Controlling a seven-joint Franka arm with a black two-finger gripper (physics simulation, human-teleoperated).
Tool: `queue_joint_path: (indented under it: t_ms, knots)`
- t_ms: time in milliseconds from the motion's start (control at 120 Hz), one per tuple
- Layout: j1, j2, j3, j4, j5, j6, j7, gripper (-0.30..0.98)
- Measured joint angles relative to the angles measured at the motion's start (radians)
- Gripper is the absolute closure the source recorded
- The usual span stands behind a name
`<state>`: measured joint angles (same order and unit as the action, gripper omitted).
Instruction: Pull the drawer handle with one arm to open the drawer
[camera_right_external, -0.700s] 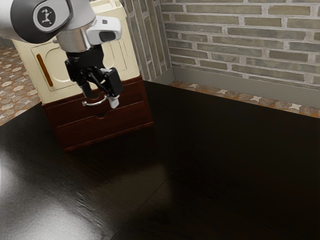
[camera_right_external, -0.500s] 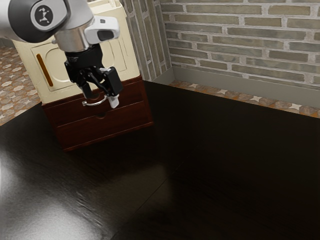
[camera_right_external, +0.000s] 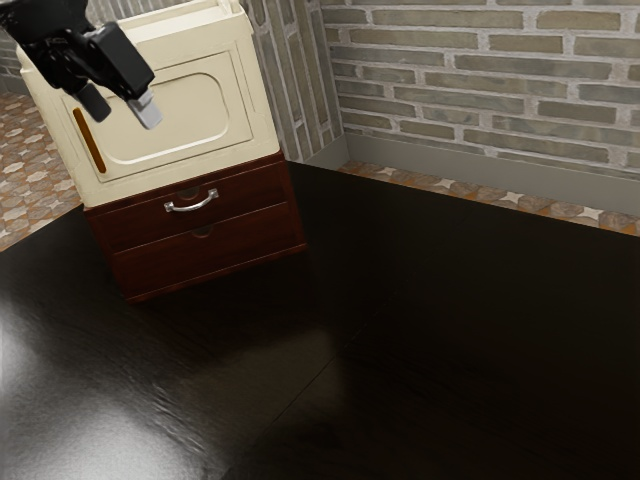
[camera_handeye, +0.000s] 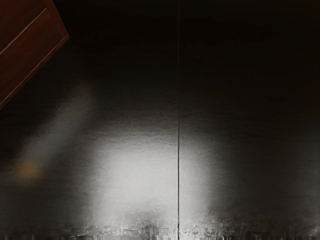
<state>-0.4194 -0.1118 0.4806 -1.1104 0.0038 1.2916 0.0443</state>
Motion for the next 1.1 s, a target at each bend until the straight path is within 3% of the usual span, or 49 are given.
queue_joint_path:
  t_ms: [92, 158, 258, 333, 425, 483, 608, 700, 875, 1100]
  knots:
    - [0.001, -0.025, -0.012, -0.102, 0.007, -0.024, 0.000, 0.00]
    - [0.006, -0.155, -0.089, -0.295, 0.024, -0.021, 0.000, 0.00]
    - [0.007, -0.340, -0.224, -0.601, 0.116, 0.018, -0.002, 0.00]
    - [0.006, -0.481, -0.263, -0.829, 0.169, 0.076, -0.003, 0.00]
    - [0.002, -0.602, -0.298, -0.983, 0.224, 0.143, -0.014, 0.00]
    - [0.013, -0.630, -0.333, -1.065, 0.298, 0.219, -0.004, 0.00]
    - [0.047, -0.595, -0.516, -1.112, 0.411, 0.347, 0.032, 0.00]
    - [0.074, -0.619, -0.562, -1.148, 0.478, 0.431, 0.052, 0.00]
    - [0.080, -0.626, -0.454, -1.164, 0.639, 0.531, 0.077, 0.00]
    - [0.107, -0.580, -0.420, -1.167, 0.726, 0.616, 0.101, 0.00]
